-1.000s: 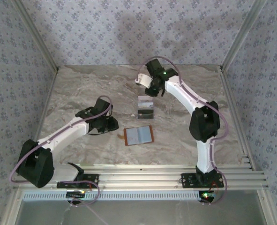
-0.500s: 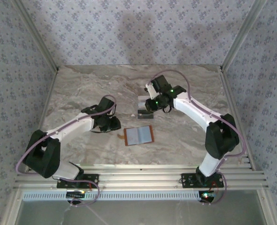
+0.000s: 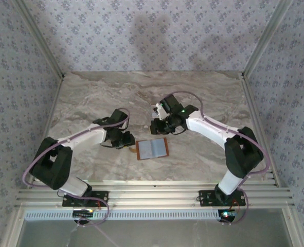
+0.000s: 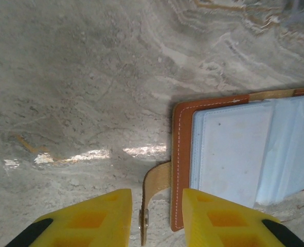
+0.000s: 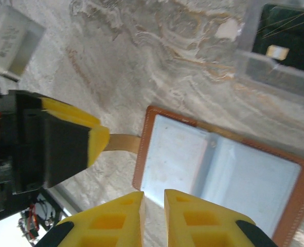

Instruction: Take the credit cards out of the card holder

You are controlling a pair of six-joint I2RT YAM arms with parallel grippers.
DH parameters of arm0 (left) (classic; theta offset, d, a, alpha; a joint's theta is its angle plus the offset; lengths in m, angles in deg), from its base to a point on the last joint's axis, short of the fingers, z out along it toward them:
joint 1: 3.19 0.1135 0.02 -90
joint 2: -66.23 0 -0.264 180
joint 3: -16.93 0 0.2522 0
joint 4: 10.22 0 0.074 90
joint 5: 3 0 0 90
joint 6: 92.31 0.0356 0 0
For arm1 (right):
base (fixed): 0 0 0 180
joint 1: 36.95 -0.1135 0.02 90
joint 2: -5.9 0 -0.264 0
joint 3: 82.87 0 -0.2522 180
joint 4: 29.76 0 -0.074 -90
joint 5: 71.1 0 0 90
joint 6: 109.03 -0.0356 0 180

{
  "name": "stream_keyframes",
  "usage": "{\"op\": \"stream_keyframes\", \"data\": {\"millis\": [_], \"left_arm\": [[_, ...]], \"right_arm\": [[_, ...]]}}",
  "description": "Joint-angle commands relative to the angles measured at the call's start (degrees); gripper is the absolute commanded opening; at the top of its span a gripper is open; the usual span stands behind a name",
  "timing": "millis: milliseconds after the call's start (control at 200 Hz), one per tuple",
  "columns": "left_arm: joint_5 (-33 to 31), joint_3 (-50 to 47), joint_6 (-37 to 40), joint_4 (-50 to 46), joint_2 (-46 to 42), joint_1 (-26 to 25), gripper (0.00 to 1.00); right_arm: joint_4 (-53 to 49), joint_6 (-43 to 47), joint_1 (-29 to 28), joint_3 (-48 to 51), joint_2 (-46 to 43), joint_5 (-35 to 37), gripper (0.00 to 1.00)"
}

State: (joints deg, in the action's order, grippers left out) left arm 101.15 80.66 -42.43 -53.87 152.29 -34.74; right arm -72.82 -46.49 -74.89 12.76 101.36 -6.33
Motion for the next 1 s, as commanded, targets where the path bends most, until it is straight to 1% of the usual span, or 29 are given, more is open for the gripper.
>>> {"op": "stream_keyframes", "data": {"millis": [0,135,425,590,770,994], "left_arm": [[1.6,-0.9,0.4,0.7,0.8,-0.3,0.31],[1.3,-1.5,0.5,0.8,1.2,-0.3,0.28],[1.6,-2.9,0.4,2.6,1.5,-0.3,0.23],[1.7,-3.1,0.3,3.2,1.4,-0.3,0.16],[1.8,-3.4,0.6,3.1,1.3,-0.3,0.1],[1.9,-3.9,0.7,3.4,1.3,-0.2,0.09]], "right_arm": [[1.3,-3.7,-1.0,1.0,2.0,-2.4,0.2],[1.9,-5.1,-2.5,0.6,4.1,-2.8,0.21],[2.4,-7.2,-5.3,-1.9,9.0,-3.2,0.21],[1.7,-7.8,-6.6,-3.7,11.2,-2.8,0.21],[0.4,-8.1,-7.7,-5.4,13.4,-1.7,0.24],[-1.0,-8.0,-8.6,-7.1,15.8,-0.1,0.28]]}}
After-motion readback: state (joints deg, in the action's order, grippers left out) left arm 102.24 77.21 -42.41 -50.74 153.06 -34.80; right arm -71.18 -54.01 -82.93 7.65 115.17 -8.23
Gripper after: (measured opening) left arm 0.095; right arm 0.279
